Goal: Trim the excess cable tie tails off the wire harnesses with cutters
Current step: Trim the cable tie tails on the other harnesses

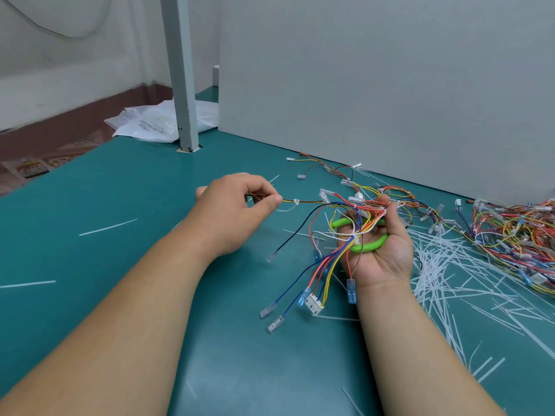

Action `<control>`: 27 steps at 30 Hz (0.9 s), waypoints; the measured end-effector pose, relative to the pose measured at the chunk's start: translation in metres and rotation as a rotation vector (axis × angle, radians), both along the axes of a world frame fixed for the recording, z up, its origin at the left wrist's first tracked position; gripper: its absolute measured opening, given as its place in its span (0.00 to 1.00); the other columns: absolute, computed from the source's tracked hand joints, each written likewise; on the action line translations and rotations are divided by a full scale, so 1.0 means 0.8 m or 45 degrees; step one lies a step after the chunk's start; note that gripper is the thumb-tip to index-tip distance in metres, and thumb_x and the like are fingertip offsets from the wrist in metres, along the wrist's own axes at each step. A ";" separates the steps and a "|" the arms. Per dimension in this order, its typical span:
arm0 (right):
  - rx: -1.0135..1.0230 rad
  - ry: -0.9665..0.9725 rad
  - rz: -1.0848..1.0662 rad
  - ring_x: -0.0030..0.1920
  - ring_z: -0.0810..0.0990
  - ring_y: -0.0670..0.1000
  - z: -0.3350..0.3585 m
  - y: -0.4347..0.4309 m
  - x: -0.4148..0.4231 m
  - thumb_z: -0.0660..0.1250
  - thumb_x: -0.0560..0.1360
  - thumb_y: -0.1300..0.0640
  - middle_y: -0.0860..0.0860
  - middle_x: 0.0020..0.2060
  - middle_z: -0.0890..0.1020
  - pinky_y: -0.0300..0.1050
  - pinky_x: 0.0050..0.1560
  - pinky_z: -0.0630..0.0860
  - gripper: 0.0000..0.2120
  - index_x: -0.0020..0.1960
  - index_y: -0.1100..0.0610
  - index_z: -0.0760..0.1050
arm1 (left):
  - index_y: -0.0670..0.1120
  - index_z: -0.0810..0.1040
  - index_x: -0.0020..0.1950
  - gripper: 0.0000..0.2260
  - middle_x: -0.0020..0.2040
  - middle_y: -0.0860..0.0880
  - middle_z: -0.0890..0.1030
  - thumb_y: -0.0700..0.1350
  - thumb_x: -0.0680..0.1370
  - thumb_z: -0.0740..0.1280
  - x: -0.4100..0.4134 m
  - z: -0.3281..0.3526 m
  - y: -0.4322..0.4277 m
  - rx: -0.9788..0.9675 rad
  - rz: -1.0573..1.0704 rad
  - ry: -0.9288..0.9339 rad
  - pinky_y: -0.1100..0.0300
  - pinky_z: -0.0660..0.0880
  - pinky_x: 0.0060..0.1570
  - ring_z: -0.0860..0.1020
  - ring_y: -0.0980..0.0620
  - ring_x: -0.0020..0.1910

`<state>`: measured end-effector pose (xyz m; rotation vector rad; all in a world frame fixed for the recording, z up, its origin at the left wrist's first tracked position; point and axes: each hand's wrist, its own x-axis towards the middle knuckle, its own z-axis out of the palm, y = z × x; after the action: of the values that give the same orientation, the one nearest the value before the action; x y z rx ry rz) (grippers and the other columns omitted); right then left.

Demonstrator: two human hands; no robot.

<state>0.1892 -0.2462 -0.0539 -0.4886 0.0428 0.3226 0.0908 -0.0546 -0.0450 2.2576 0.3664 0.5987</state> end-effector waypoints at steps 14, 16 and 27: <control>-0.003 0.026 0.032 0.26 0.79 0.48 -0.005 0.002 0.001 0.60 0.85 0.52 0.49 0.30 0.81 0.41 0.27 0.78 0.14 0.45 0.54 0.78 | 0.68 0.82 0.43 0.03 0.31 0.62 0.78 0.63 0.76 0.70 0.005 -0.007 -0.029 0.018 -0.049 0.017 0.52 0.64 0.61 0.75 0.61 0.39; -0.006 0.023 0.063 0.26 0.79 0.49 -0.006 0.004 0.000 0.60 0.85 0.52 0.49 0.29 0.81 0.41 0.27 0.79 0.15 0.44 0.54 0.79 | 0.66 0.81 0.41 0.07 0.38 0.58 0.82 0.61 0.78 0.69 0.006 -0.008 -0.031 0.094 -0.028 0.019 0.51 0.62 0.59 0.76 0.59 0.45; -0.323 -0.217 0.169 0.43 0.82 0.50 -0.012 0.028 -0.016 0.71 0.71 0.58 0.51 0.41 0.83 0.48 0.45 0.82 0.11 0.52 0.55 0.75 | 0.60 0.78 0.65 0.19 0.55 0.58 0.79 0.61 0.75 0.67 0.010 -0.004 -0.073 -0.268 -0.080 -0.355 0.69 0.72 0.55 0.77 0.58 0.52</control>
<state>0.1764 -0.2236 -0.0633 -0.7711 -0.1164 0.4070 0.0988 -0.1133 -0.0486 1.9459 0.2072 0.7919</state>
